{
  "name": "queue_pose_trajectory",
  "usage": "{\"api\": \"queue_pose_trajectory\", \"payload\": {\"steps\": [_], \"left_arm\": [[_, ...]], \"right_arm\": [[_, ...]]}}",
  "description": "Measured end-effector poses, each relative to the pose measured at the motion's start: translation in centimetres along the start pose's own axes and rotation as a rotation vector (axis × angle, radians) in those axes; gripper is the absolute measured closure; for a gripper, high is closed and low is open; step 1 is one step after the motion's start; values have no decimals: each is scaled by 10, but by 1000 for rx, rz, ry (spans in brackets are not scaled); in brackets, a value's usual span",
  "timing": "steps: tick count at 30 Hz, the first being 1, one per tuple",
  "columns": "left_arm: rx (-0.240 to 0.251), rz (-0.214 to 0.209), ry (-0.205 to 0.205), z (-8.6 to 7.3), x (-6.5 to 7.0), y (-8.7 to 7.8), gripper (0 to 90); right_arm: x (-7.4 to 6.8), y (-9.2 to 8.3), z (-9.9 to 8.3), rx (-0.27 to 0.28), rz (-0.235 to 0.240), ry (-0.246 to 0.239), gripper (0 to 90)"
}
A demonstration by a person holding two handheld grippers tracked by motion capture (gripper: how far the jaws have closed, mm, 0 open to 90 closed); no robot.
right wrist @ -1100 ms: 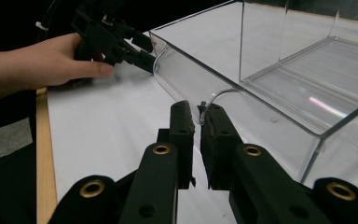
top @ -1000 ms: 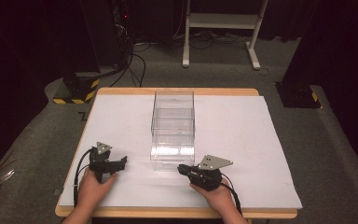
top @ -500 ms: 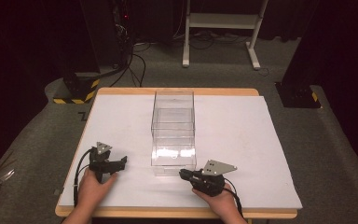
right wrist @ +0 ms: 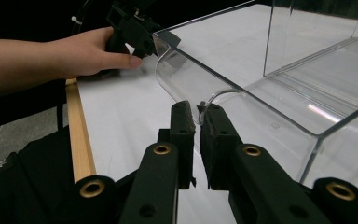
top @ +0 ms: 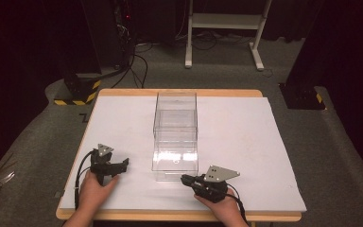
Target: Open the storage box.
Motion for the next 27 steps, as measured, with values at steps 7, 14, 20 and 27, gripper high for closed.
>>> {"api": "queue_pose_trajectory", "payload": {"steps": [7, 14, 20, 27], "left_arm": [[0, 0, 0, 0, 0, 0, 110], [0, 0, 1, 0, 0, 0, 110], [0, 0, 0, 0, 0, 0, 110], [0, 0, 0, 0, 0, 0, 110]], "right_arm": [[-2, 0, 1, 3, 2, -8, 769], [0, -9, 4, 13, -32, -4, 746], [2, -17, 9, 44, -55, -21, 743], [5, -27, 15, 89, -78, -22, 713]]}}
Point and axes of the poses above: each handheld gripper's, and its own axes: y roughly forward along the jaws, z roughly out of its top, x roughly to its right, the point moved 1 cm from there along y, roughly forward along the jaws, and after that the axes turned 2 degrees about -y, right-handed, at the moved point
